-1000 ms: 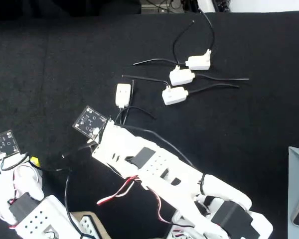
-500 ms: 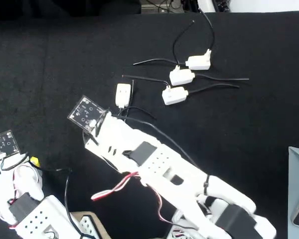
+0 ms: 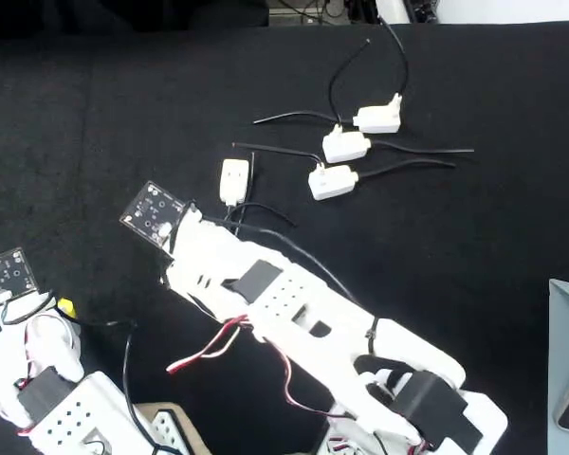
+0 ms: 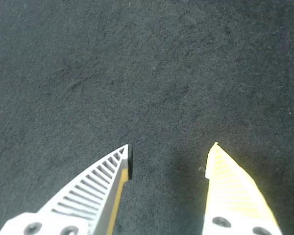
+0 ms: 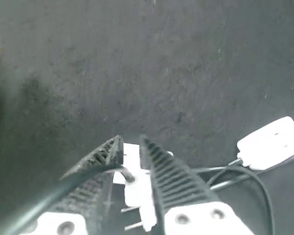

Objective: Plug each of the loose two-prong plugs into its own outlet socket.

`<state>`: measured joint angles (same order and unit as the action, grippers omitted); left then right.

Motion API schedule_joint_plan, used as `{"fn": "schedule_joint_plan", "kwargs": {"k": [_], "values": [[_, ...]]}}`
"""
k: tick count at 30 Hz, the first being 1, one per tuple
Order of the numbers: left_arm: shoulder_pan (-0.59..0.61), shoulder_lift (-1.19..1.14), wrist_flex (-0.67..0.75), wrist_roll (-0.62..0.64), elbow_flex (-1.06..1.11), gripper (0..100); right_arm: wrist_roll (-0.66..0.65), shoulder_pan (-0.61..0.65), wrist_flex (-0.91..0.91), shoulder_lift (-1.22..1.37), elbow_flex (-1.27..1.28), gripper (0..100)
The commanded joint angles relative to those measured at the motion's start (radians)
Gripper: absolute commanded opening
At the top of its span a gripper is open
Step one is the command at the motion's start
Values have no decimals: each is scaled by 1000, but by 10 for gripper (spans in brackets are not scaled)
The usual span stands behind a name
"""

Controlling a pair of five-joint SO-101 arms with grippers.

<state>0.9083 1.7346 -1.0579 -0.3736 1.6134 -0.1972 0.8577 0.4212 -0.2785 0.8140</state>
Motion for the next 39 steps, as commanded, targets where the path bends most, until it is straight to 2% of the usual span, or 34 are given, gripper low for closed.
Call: {"fn": "schedule_joint_plan", "kwargs": {"k": [1, 5, 8, 16, 18, 24, 34, 39], "values": [[1, 11, -6, 8, 2, 253, 74, -8, 149, -31, -127, 145], [1, 11, -5, 8, 5, 253, 135, -9, 341, -58, -225, 148], [1, 11, -5, 8, 5, 253, 137, -9, 407, -142, -217, 145], [1, 11, -5, 8, 5, 253, 123, -23, 422, -426, 1, 145], [1, 11, -5, 8, 5, 253, 83, -37, 399, -437, 44, 145], [1, 11, -5, 8, 8, 253, -3, -35, 270, -328, 128, 145], [1, 11, -5, 8, 8, 253, -150, -12, 239, -12, -36, 150], [1, 11, -5, 8, 8, 253, -167, 43, 239, 31, -53, 229]]}}
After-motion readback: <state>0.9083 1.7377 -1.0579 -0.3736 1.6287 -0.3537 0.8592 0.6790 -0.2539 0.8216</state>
